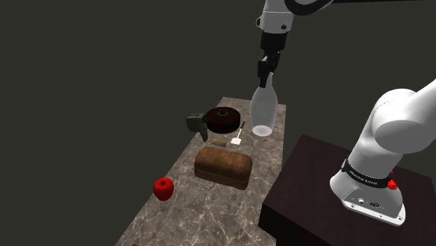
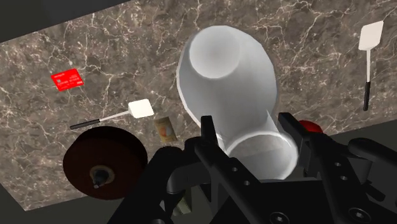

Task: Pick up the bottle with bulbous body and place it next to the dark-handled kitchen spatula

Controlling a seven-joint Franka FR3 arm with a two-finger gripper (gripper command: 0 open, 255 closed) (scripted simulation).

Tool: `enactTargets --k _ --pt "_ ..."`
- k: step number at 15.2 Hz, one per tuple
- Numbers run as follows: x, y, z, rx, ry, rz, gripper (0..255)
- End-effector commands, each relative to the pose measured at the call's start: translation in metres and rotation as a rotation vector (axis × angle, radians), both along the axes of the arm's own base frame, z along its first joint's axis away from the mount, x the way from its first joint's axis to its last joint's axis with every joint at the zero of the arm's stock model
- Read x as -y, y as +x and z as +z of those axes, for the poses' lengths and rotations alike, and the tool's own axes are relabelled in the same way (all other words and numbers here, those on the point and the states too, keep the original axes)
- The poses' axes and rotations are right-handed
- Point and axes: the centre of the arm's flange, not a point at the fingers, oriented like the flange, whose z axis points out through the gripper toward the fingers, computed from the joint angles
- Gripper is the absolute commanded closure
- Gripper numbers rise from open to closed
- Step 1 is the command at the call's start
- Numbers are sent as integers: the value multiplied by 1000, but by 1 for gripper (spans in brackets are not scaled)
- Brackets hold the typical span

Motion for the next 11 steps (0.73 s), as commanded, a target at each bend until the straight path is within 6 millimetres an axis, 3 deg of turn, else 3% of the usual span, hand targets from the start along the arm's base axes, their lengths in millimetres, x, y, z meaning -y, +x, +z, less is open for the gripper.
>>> enactTargets --k 1,11 --pt "-28 1 0 0 1 -1 255" --pt "-160 3 1 0 1 -1 255"
